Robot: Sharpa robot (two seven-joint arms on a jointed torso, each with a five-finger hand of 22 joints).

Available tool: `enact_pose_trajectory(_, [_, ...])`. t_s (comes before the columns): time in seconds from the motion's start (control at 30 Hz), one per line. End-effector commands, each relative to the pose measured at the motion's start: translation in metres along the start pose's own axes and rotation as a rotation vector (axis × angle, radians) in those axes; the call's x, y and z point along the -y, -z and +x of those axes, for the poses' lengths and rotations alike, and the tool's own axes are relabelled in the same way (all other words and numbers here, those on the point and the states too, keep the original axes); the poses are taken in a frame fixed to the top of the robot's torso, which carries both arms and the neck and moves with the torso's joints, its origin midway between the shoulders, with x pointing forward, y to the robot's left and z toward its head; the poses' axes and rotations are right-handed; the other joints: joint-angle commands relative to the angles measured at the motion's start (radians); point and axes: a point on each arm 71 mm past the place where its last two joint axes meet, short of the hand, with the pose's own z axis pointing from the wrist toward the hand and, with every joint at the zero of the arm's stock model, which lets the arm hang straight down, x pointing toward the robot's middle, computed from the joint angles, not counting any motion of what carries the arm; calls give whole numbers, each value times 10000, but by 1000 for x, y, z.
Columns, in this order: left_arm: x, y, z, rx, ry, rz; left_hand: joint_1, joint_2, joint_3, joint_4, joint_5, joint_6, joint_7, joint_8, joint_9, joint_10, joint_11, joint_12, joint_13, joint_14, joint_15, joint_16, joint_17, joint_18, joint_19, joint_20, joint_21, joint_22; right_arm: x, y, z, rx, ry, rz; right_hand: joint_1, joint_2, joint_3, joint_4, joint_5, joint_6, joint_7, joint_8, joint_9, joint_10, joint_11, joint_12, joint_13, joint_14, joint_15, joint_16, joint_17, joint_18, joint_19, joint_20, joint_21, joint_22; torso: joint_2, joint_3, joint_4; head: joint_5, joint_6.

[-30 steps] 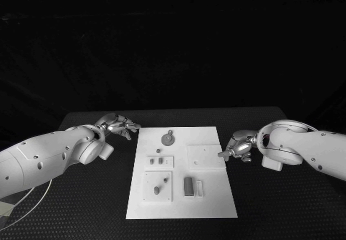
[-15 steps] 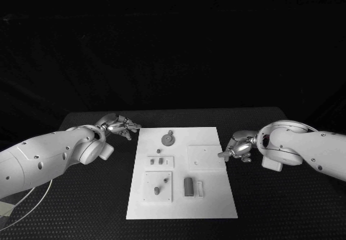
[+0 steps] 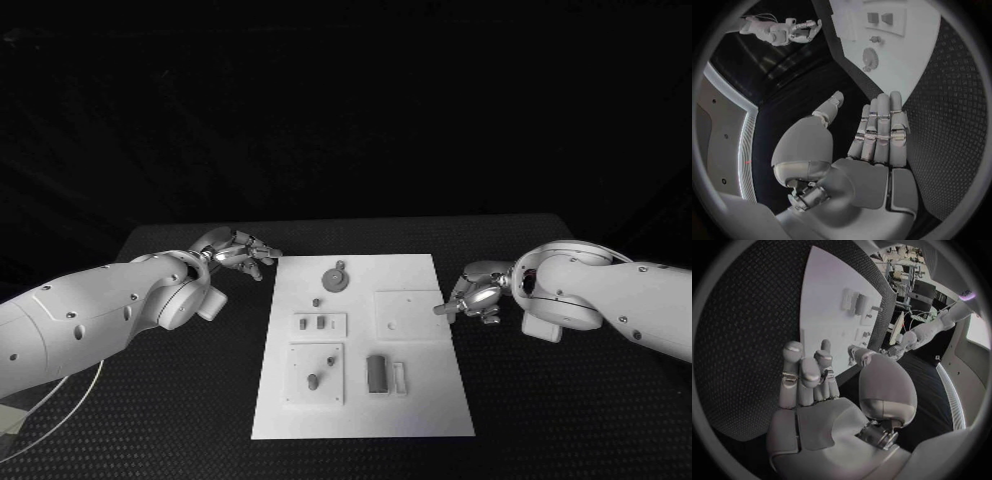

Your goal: Assemble the parts on the task board

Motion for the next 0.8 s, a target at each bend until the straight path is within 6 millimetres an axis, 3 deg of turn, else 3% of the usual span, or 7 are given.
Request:
enact_pose_trajectory(0.03, [3, 0, 2, -95, 103, 159, -115, 11, -41, 1, 12, -92, -9, 59, -13, -18, 36, 46, 14, -14, -19, -37, 17, 125, 67, 16, -44, -15, -1, 0, 1, -142, 58, -37, -67, 38, -2, -69, -37, -72, 53, 68, 13, -71, -24, 32, 11, 25, -27, 16, 14, 228, 18, -70, 32, 185, -4, 4, 3, -3, -20])
enact_pose_trajectory(0.8, [3, 0, 2, -86, 101, 153, -135, 31, -57, 8, 12, -90, -11, 62, -17, -17, 34, 47, 15, -12, -21, -40, 21, 127, 71, 15, -50, -19, -2, -1, 1, -154, 50, -39, -83, 75, 16, -109, -39, -82, 51, 79, 34, -71, -26, 36, 13, 24, -30, 20, 17, 228, 17, -72, 38, 186, 0, 5, 2, -10, -21])
